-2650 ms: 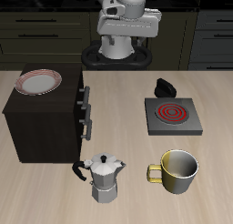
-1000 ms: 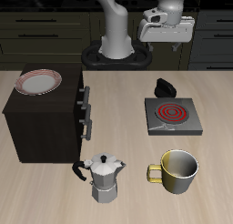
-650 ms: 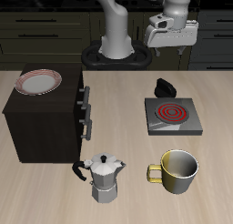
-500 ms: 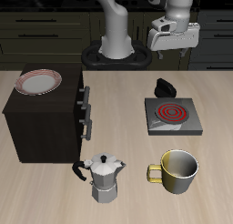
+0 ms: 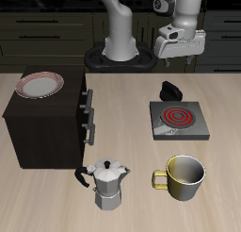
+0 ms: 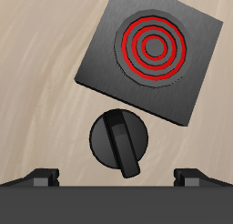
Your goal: Turn off the flat stove
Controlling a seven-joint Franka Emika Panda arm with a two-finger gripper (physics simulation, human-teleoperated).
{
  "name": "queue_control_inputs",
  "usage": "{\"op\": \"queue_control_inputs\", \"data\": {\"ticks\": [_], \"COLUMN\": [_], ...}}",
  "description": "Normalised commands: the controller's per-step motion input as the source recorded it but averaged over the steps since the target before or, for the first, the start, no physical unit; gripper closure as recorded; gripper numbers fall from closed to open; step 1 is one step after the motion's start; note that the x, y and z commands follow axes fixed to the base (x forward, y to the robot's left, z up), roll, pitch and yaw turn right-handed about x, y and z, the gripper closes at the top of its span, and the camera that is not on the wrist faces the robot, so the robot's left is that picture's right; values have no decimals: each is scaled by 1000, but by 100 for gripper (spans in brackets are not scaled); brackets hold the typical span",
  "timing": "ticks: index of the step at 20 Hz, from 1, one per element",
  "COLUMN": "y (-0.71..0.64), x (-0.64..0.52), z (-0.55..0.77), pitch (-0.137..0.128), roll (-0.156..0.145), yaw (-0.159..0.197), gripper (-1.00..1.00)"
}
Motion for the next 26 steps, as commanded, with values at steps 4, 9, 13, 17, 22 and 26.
{"op": "queue_control_inputs", "data": {"ticks": [4, 9, 13, 17, 22, 26], "y": [-101, -112, -128, -182, -81, -32], "x": [-66, -42, -3, 66, 51, 96], "z": [-198, -182, -177, -69, -67, -100], "pitch": [26, 18, 21, 35, 49, 29], "roll": [-18, 4, -2, 42, 61, 33], "yaw": [47, 38, 42, 11, -27, 11], "gripper": [-100, -100, -100, -100, -100, -100]}}
